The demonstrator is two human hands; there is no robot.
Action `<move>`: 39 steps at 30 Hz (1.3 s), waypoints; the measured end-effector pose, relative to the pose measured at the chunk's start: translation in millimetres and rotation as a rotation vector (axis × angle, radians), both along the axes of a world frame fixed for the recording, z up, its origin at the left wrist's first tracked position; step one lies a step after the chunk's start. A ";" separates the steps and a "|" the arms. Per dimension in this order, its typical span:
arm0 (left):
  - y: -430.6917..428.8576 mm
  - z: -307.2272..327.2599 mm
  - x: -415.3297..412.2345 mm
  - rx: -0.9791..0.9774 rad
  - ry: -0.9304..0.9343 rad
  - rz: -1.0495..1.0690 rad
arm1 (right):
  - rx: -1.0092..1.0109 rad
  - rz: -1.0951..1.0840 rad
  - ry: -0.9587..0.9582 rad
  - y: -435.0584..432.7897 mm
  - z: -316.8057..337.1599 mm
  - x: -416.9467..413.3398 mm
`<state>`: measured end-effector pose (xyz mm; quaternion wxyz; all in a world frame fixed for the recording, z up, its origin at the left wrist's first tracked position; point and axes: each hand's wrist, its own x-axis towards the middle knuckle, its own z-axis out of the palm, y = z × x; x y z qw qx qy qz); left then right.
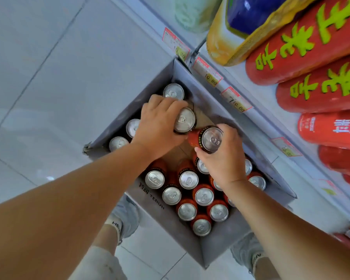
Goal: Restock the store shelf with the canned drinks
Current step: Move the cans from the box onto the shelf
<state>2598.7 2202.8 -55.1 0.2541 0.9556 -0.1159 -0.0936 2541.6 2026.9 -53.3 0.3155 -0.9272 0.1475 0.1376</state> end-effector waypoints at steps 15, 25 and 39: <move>49.1 519.9 14.3 -0.371 -0.028 0.169 | 0.314 -0.078 -0.293 17.5 496.7 47.0; 17.4 790.1 20.6 -0.596 -0.299 0.063 | 0.375 -0.019 -0.701 -5.7 802.4 23.2; -116.8 931.0 47.2 -0.967 -0.532 -0.119 | 0.196 -0.255 -1.040 -142.4 954.9 30.4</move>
